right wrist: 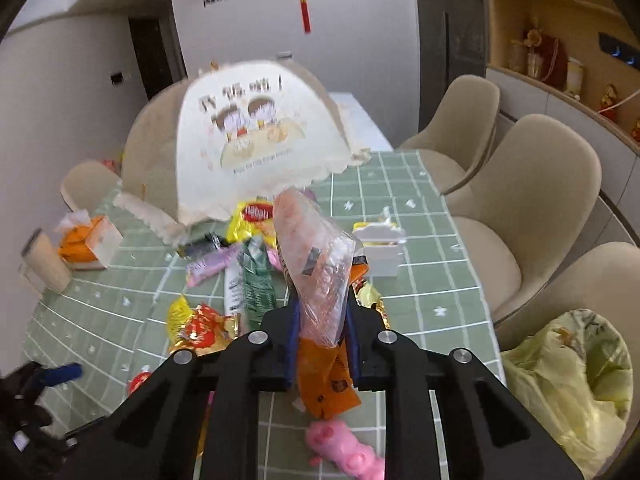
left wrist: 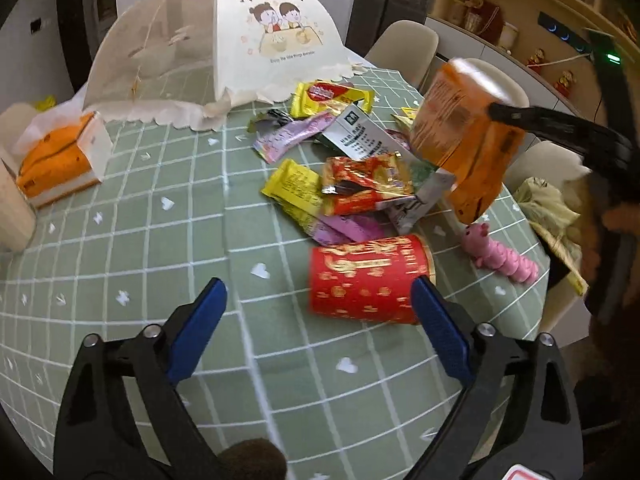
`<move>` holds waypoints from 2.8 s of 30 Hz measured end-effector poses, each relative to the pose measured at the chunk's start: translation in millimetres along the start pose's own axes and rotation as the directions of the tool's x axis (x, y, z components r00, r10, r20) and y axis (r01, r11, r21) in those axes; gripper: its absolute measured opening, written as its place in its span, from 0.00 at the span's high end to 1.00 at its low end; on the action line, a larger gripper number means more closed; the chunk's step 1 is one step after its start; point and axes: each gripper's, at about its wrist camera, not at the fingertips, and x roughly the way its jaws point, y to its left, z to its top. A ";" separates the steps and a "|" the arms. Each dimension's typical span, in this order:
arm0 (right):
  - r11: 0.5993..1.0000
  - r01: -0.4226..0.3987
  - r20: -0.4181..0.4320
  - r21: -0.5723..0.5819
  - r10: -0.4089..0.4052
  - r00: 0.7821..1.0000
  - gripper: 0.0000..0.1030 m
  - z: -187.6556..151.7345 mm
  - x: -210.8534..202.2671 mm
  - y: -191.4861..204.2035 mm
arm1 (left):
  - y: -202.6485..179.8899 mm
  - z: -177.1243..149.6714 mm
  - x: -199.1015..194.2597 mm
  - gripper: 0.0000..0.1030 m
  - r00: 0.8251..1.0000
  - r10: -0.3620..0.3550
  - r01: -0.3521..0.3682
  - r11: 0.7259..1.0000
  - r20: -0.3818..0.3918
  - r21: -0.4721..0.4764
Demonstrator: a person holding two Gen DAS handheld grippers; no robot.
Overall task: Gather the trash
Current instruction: 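Grasp the orange snack bag with the right gripper and lift it, then grasp the red paper cup with the left gripper while the right gripper holds the orange bag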
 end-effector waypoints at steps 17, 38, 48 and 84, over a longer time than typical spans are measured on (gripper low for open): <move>0.988 -0.063 0.050 0.143 0.056 0.997 0.82 -50.7 -99.1 -54.1 | -66.8 -8.4 20.6 0.28 0.988 0.151 -0.153 0.981 0.022 0.120; 0.973 0.033 0.088 0.227 -0.054 0.995 0.82 -74.1 -123.5 -98.6 | -82.5 1.6 21.2 0.29 0.992 0.108 -0.120 0.965 0.064 0.235; 0.984 0.071 0.113 0.165 -0.090 0.989 0.82 -64.3 -111.4 -87.3 | -45.9 12.2 37.8 0.71 0.964 0.266 -0.261 0.937 0.010 0.234; 0.992 0.056 0.063 0.114 -0.064 0.996 0.82 -86.4 -105.5 -92.0 | -27.5 -18.6 19.7 0.47 0.935 0.344 -0.353 0.925 0.091 0.138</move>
